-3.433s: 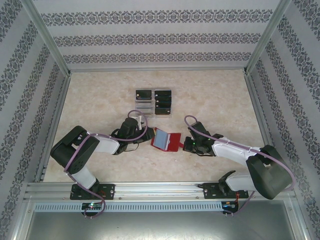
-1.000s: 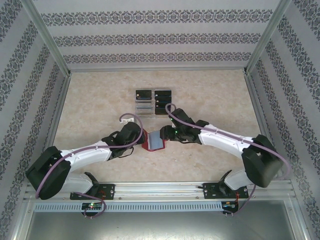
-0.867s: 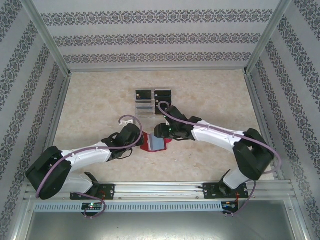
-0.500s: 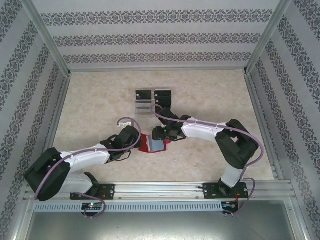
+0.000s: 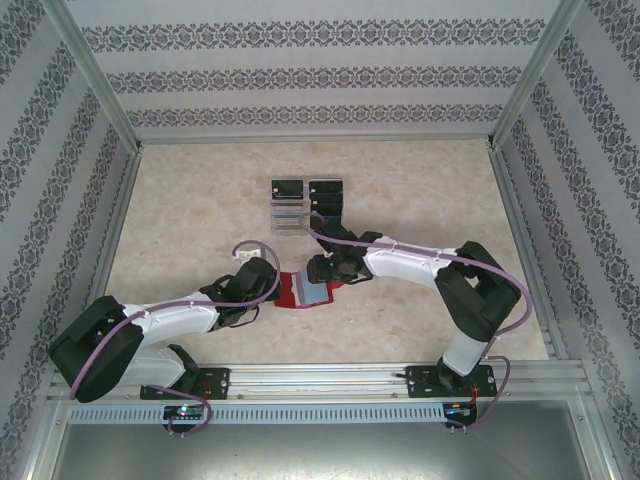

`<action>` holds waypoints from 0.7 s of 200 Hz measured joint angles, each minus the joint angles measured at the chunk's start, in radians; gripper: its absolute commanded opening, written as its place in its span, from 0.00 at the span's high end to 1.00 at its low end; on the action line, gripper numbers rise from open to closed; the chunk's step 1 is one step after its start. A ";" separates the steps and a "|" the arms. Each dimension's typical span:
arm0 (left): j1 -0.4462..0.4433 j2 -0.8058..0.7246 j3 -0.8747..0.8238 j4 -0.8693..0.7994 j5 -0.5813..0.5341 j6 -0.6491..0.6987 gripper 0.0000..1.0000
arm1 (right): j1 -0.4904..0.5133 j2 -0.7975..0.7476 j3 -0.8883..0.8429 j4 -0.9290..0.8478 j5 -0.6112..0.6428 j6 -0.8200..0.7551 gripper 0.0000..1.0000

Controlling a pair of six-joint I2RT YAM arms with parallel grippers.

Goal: Put the credit cards into the card holder

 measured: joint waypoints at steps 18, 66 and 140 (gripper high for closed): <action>0.000 0.000 0.000 0.007 0.000 0.003 1.00 | 0.012 -0.023 0.017 -0.007 0.006 -0.007 0.48; 0.000 0.010 0.000 0.020 0.000 0.011 1.00 | 0.026 -0.016 0.055 -0.010 0.006 -0.027 0.49; 0.000 0.036 -0.007 0.043 0.000 0.032 1.00 | 0.028 0.114 0.069 -0.002 -0.026 -0.029 0.48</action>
